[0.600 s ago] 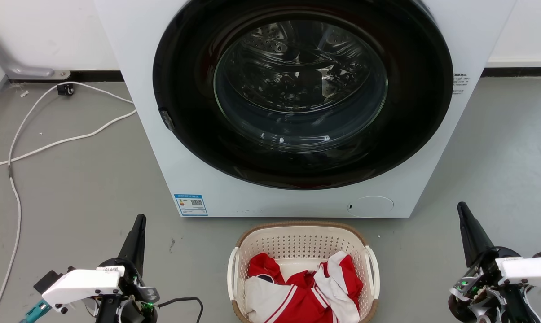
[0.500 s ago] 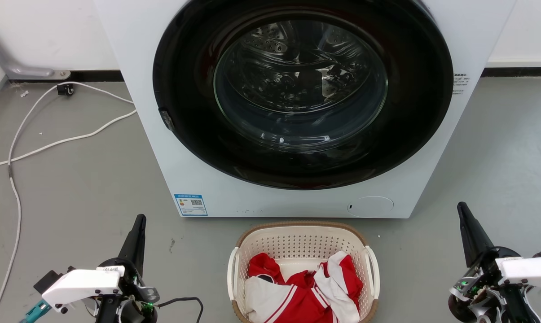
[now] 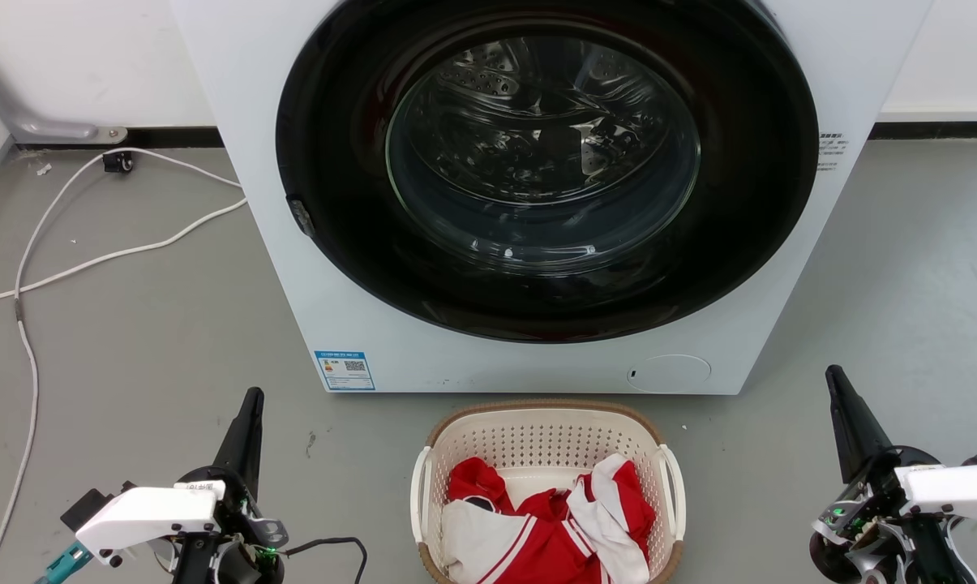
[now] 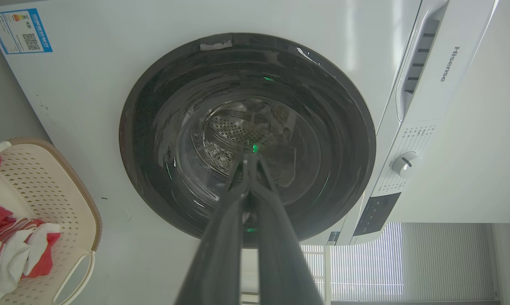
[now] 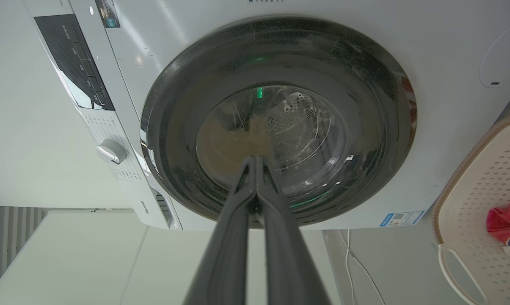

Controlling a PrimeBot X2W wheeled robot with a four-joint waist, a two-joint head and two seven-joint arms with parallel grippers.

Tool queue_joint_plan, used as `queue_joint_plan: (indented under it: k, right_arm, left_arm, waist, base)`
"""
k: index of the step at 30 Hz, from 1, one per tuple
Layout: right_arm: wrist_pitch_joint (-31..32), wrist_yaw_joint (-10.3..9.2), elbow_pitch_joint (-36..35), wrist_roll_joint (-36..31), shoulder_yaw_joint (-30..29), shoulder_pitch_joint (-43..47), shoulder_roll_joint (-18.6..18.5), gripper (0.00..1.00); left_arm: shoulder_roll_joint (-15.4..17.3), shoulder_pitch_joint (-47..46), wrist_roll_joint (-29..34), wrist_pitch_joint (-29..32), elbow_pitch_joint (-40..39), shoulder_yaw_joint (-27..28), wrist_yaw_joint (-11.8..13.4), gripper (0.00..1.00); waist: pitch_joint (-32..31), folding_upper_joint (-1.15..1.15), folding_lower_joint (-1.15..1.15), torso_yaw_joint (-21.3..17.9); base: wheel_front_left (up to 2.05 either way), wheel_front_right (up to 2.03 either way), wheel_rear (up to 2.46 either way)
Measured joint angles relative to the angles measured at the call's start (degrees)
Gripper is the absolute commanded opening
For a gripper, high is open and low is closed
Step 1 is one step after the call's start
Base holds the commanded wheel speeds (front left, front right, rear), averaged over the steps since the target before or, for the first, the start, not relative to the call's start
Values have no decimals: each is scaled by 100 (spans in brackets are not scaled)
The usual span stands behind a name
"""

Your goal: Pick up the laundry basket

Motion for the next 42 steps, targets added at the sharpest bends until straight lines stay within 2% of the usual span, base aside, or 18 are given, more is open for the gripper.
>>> queue_joint_plan:
  k: [11, 12, 20, 26, 33, 42]
  right_arm:
    - [1, 0, 0, 0, -1, 0, 0, 0]
    - [-1, 0, 24, 1, 2, 12, 0, 100]
    - [-140, -1, 113, -48, 86, 236, 14, 100]
    - [-303, -1, 23, -404, 188, 251, 7, 100]
    - [-488, -1, -99, -1363, 196, 318, -22, 100]
    - [-650, -1, -347, -3061, 158, 387, -18, 100]
  left_arm:
    - [0, 0, 1, 1, 0, 2, 0, 0]
    - [-3, 11, -2, -2, 23, -2, 1, 100]
    - [-36, 193, 67, -143, 112, -183, 7, 100]
    - [-38, 192, 581, -311, 4, -290, 7, 100]
    - [-38, 186, 1608, -476, -172, -442, 7, 100]
    - [-33, 153, 2980, -720, -285, -731, 43, 100]
  waist:
    - [0, 0, 0, 0]
    - [0, 0, 0, 0]
    - [0, 0, 0, 2]
    - [1, 0, 0, 10]
    - [7, 0, 0, 34]
    - [14, 0, 0, 67]
  base:
    - [0, 0, 0]
    - [0, 0, 0]
    - [0, 0, 0]
    - [0, 0, 0]
    - [0, 0, 0]
    - [0, 0, 0]
